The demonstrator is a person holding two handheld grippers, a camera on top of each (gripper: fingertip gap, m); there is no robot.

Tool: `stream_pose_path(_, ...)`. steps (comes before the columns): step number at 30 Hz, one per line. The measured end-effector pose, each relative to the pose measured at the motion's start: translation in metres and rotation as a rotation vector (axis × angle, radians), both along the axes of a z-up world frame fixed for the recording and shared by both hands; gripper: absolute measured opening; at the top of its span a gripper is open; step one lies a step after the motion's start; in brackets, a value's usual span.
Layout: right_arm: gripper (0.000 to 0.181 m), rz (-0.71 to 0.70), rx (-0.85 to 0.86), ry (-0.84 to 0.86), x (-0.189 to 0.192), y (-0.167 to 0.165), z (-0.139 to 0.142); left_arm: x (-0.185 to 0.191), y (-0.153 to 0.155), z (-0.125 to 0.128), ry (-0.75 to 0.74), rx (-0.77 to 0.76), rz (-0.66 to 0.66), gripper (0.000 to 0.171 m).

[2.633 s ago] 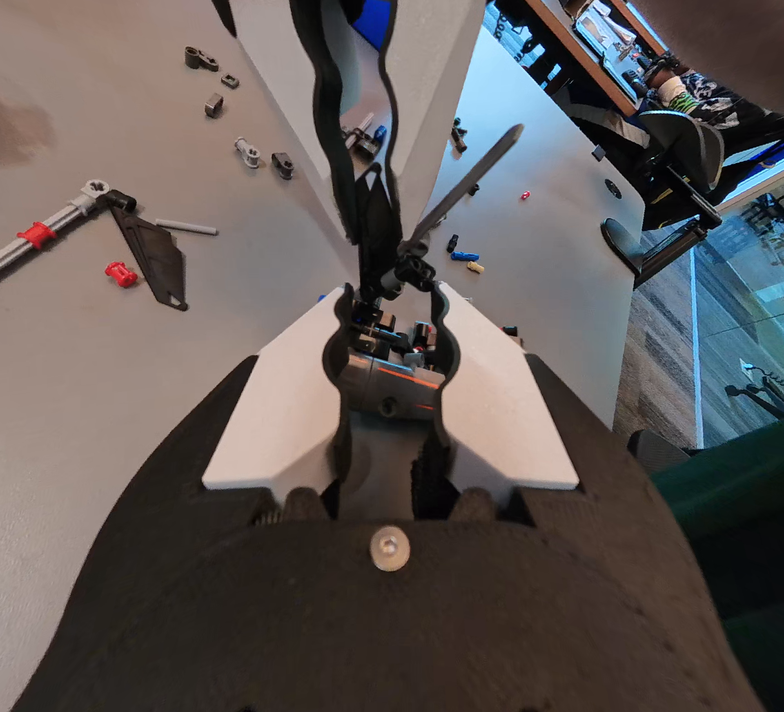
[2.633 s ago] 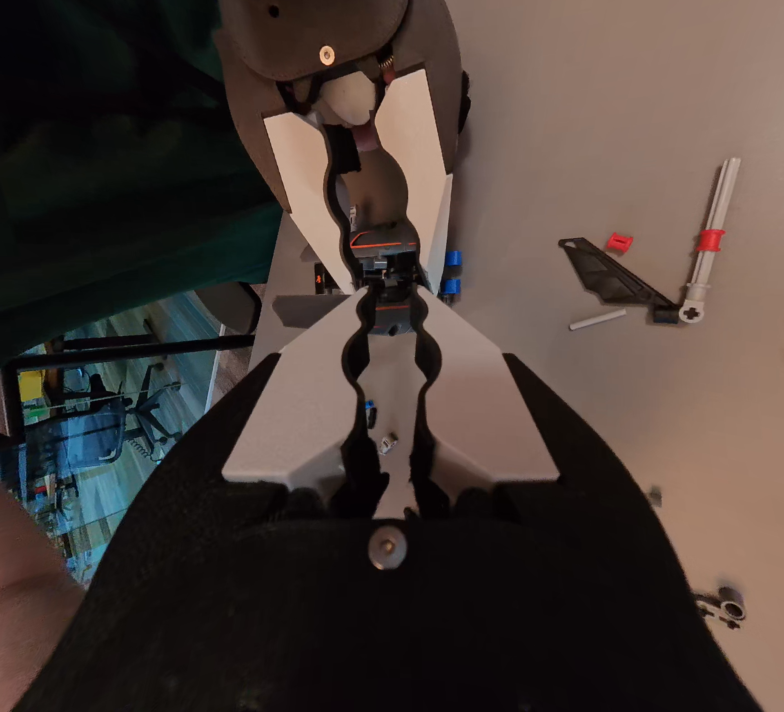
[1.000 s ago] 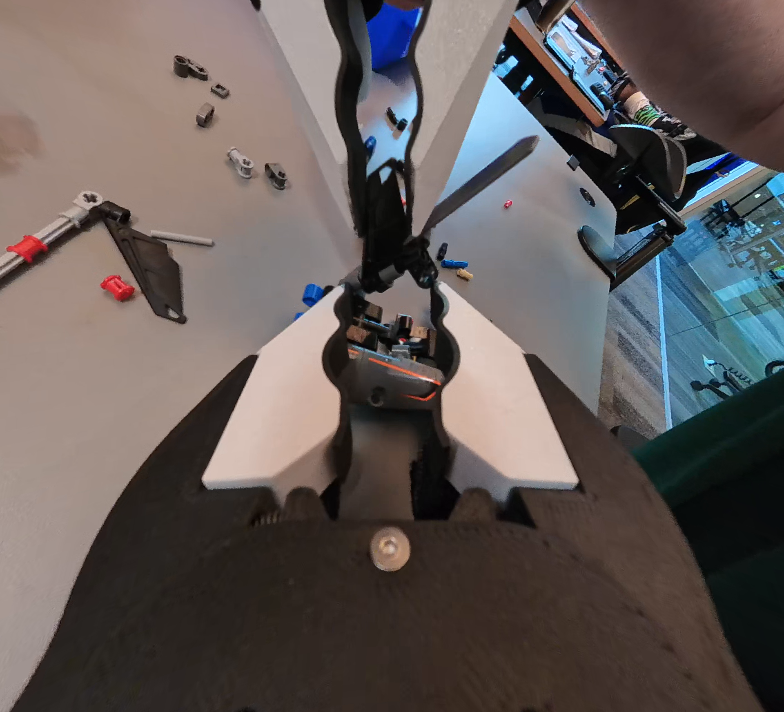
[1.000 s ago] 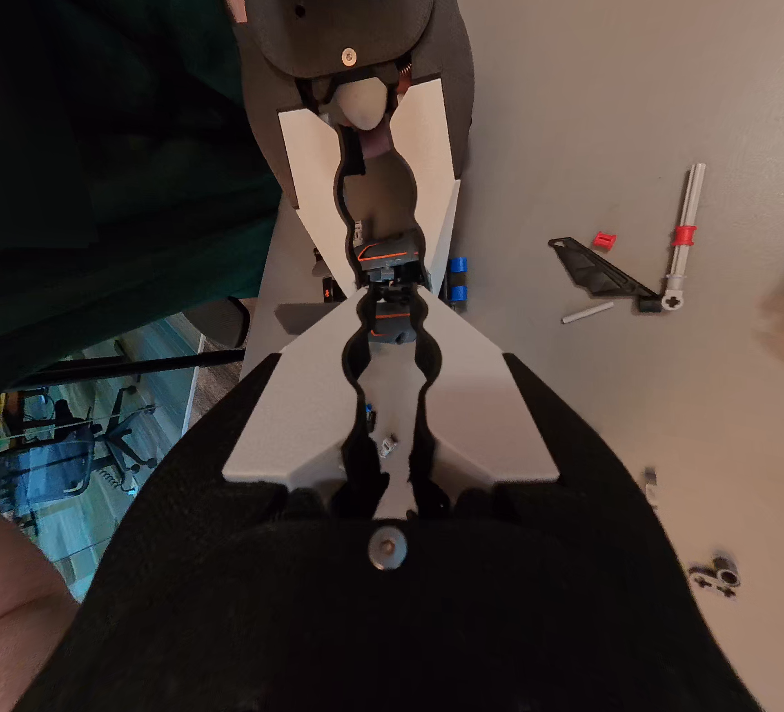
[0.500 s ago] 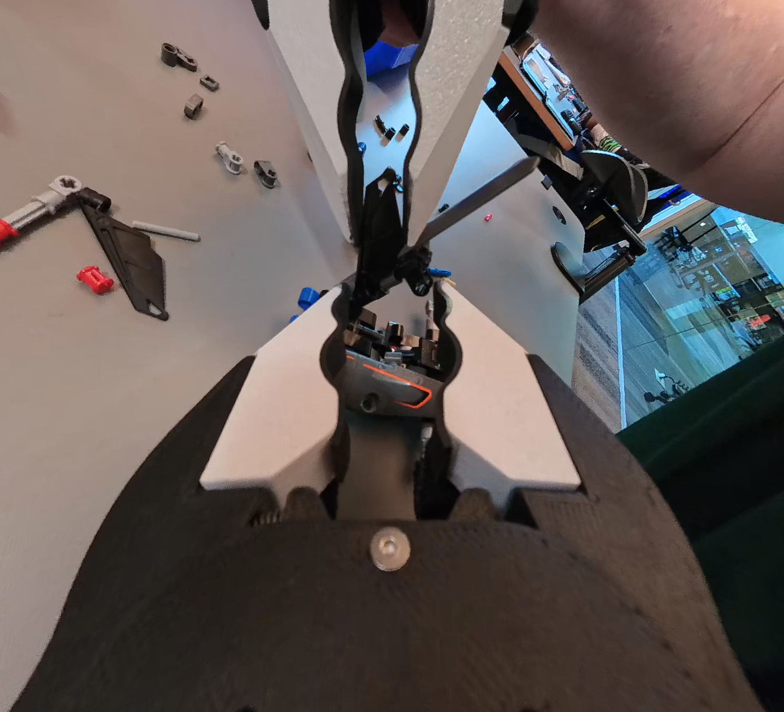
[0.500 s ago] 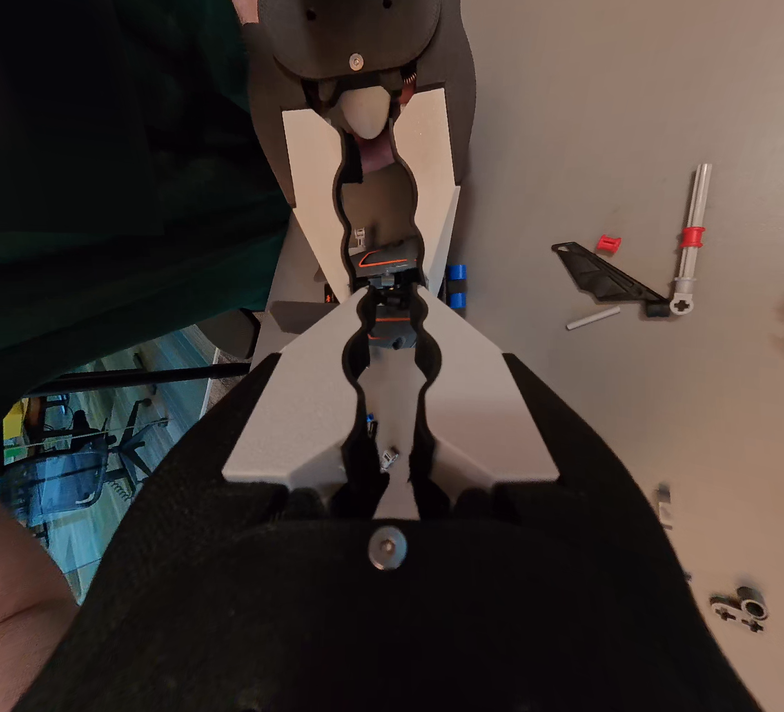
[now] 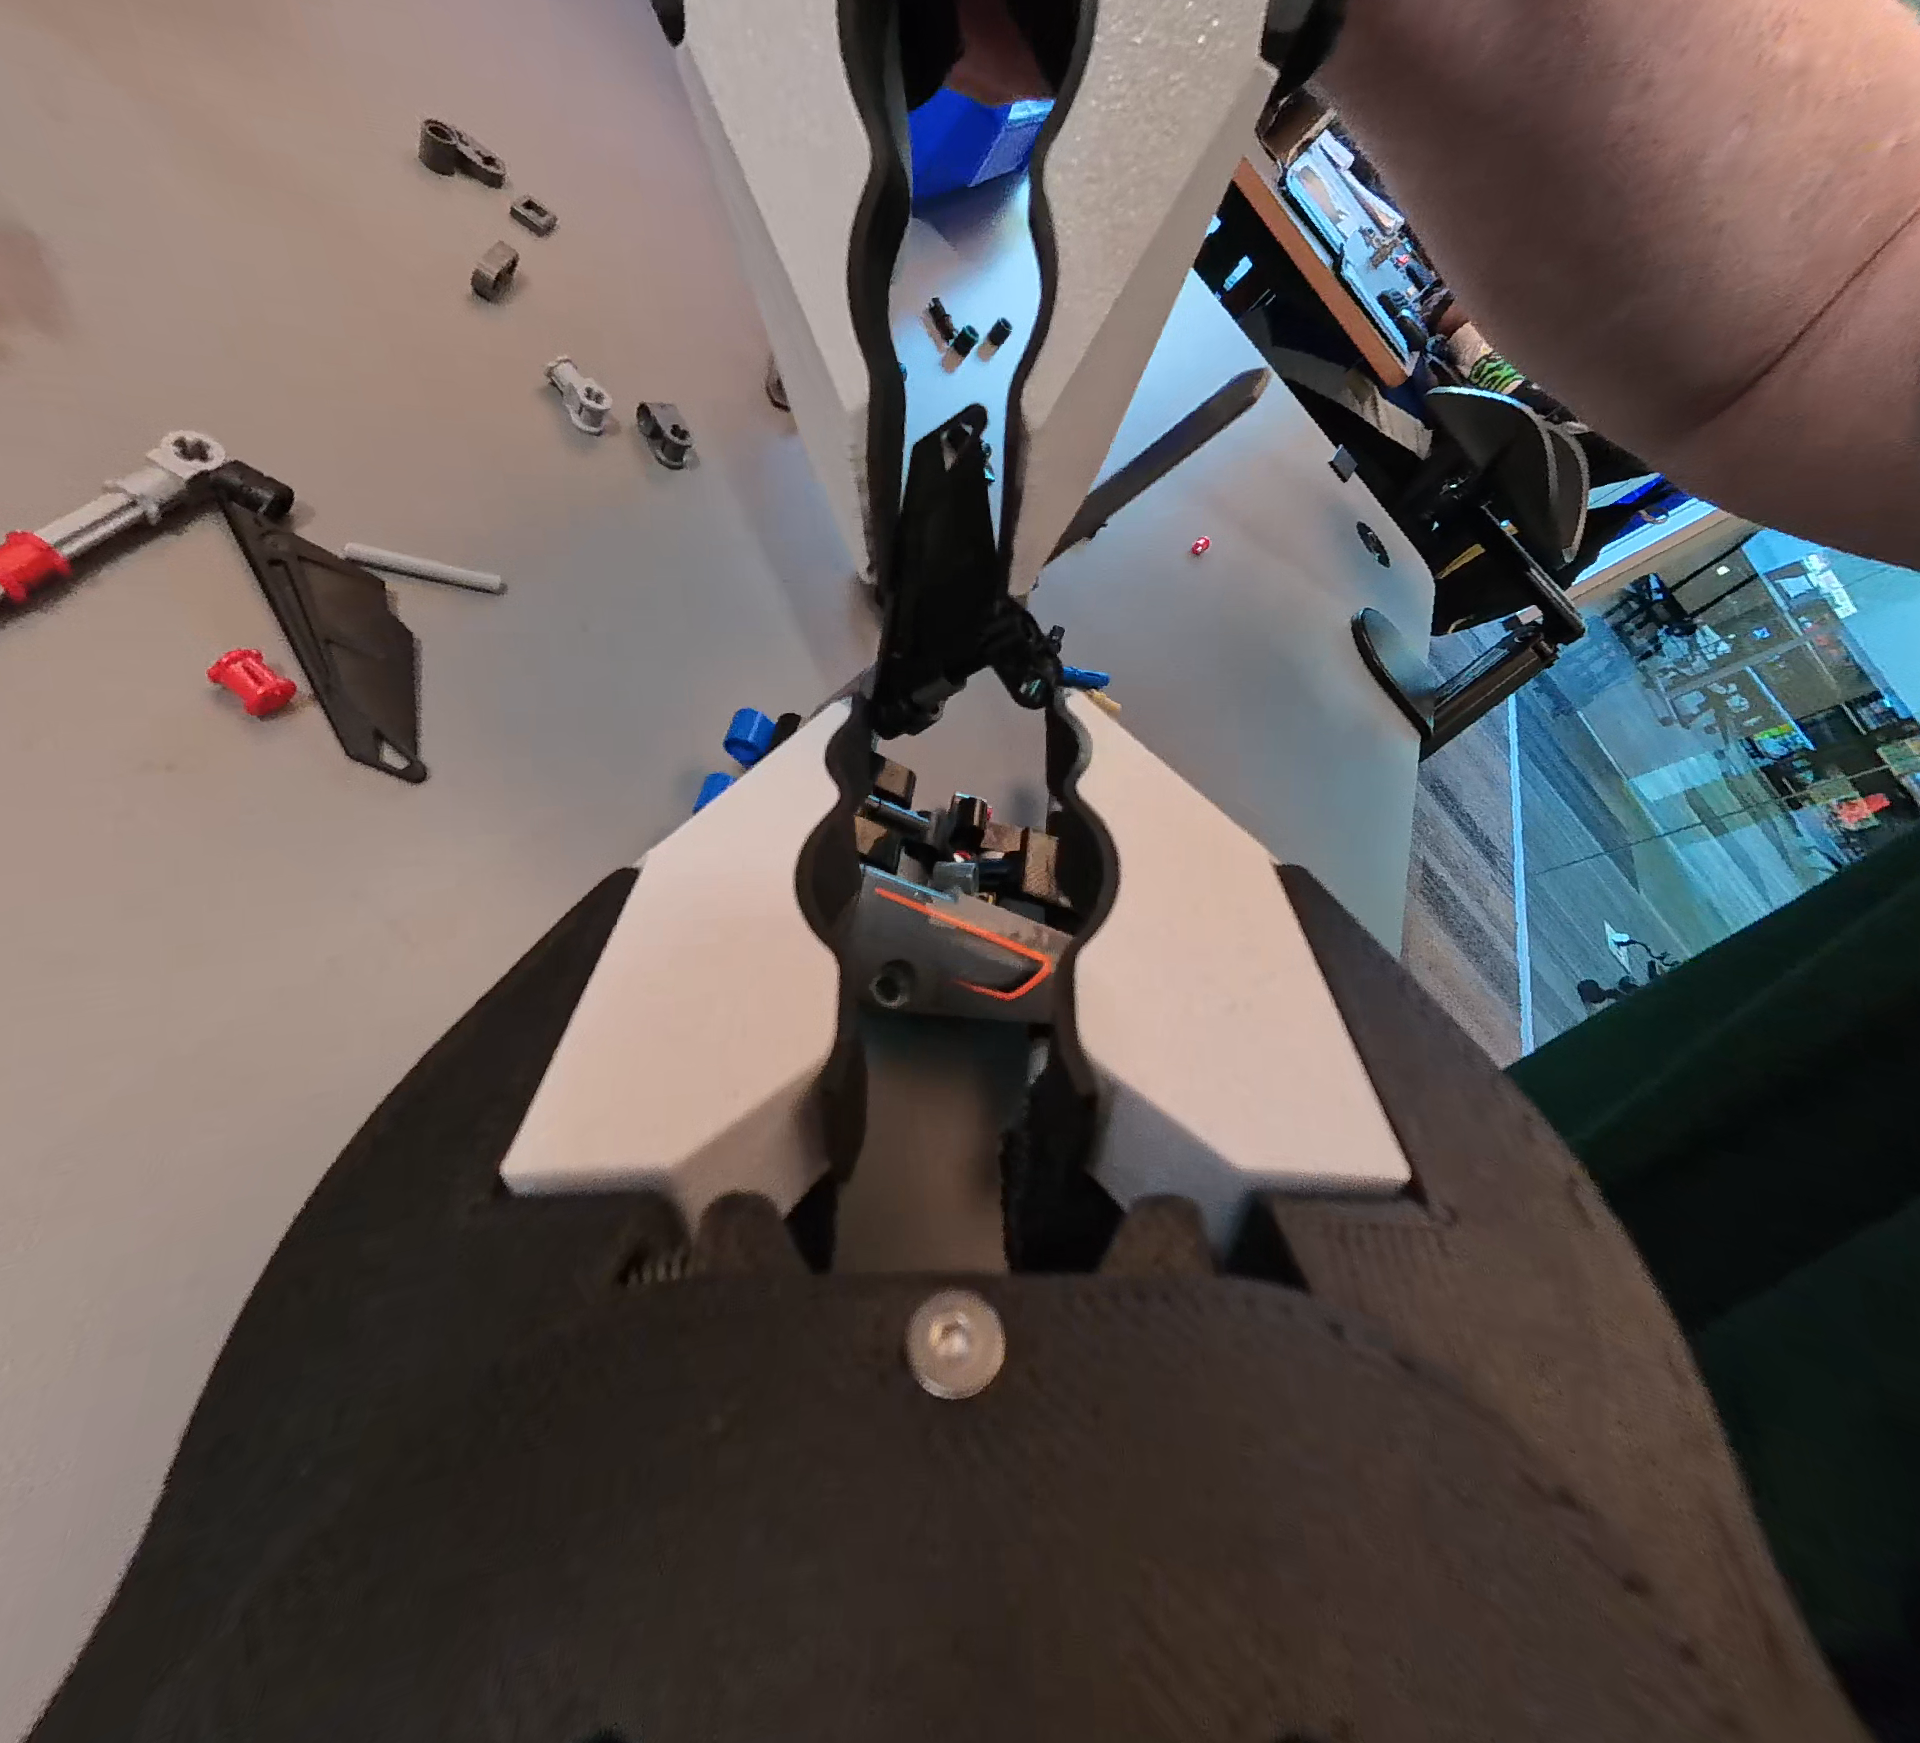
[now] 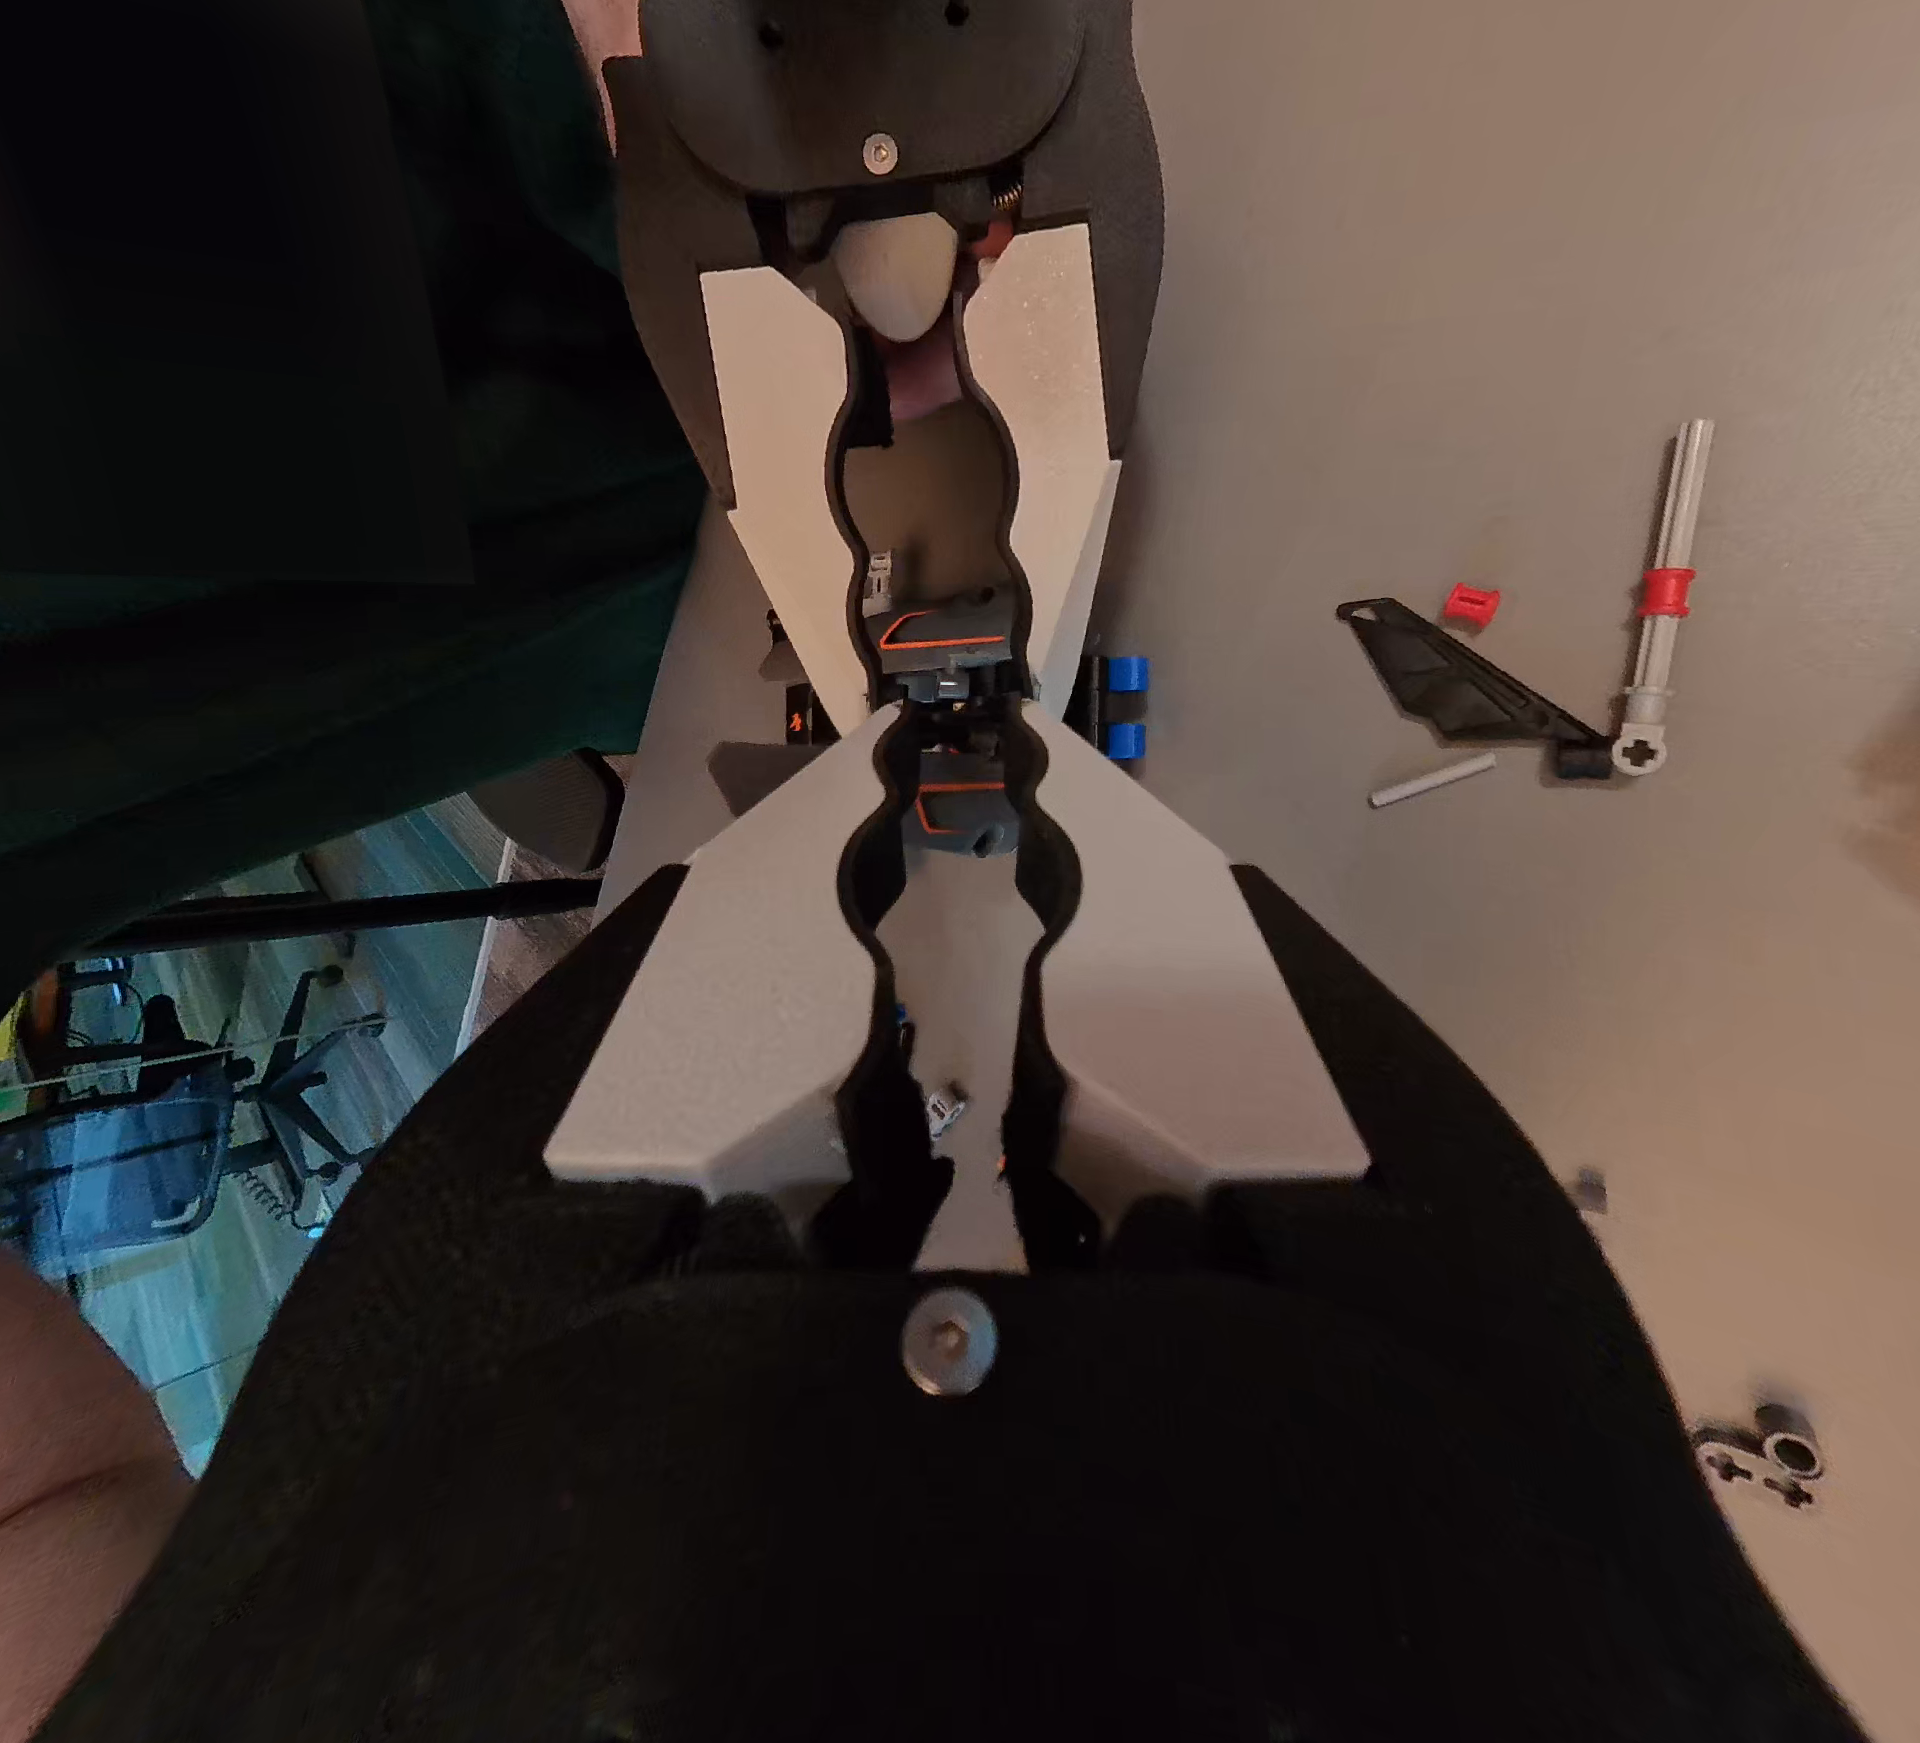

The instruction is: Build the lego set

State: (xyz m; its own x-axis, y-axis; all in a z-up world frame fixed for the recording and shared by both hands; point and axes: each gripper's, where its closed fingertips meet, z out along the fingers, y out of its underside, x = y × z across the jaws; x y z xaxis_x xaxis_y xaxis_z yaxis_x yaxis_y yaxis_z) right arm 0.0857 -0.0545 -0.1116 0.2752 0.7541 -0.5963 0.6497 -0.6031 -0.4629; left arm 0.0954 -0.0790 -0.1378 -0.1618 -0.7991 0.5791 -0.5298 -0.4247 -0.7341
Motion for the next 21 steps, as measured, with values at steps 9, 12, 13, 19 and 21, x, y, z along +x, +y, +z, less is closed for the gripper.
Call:
stream_pose_path(9, 0.013, -0.019, -0.003, 0.0, 0.0032, 0.0002, -0.0017, 0.0025, 0.0009, -0.0008, 0.005, -0.001, 0.009, 0.036)
stream_pose_path(12, 0.013, -0.015, -0.001, 0.001, 0.0029, -0.001, -0.0019, 0.0033, -0.0002, -0.0014, 0.009, -0.001, 0.005, 0.035)
stream_pose_path(13, 0.013, -0.015, -0.002, 0.001, 0.0031, -0.0013, -0.002, 0.0036, -0.0004, -0.0017, 0.01, -0.001, 0.004, 0.035)
stream_pose_path(19, 0.013, -0.021, -0.004, -0.01, 0.0059, -0.0021, -0.0031, 0.0045, -0.0005, -0.0011, 0.005, -0.002, 0.005, 0.035)
stream_pose_path(21, 0.013, -0.018, -0.003, -0.014, 0.0057, -0.0027, -0.0035, 0.0044, -0.0008, -0.0014, 0.007, -0.003, 0.003, 0.035)
